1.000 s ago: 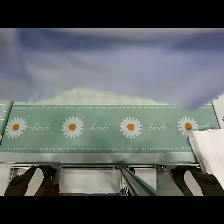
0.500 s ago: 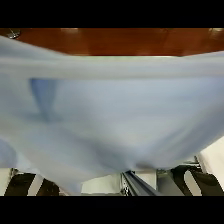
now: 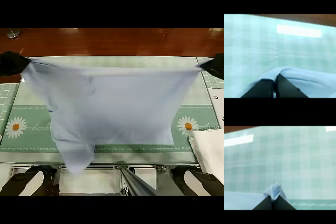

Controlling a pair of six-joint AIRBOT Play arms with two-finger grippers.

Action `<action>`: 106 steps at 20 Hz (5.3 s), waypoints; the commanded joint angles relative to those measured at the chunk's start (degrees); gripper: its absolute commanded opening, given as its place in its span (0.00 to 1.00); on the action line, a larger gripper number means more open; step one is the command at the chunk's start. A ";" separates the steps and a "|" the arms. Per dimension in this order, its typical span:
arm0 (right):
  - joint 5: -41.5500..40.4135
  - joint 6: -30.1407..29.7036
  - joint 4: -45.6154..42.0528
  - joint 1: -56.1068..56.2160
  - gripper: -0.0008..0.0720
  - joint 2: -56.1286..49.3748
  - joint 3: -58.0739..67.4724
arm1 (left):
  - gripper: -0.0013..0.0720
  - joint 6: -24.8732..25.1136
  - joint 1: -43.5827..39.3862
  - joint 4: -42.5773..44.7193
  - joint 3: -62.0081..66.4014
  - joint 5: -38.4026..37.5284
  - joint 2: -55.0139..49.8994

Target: Fold the shirts.

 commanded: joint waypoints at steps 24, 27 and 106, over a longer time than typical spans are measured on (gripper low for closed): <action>15.45 -5.09 1.66 -0.50 0.04 -48.83 20.98 | 0.05 0.35 2.80 3.91 5.29 -16.63 -31.98; 14.29 -4.66 2.14 1.07 0.04 -50.34 20.98 | 0.05 0.44 2.67 2.75 1.75 -14.60 -32.61; -4.96 -4.85 19.78 2.49 0.04 -40.50 4.37 | 0.05 11.39 9.07 -19.56 -0.74 -5.42 -34.62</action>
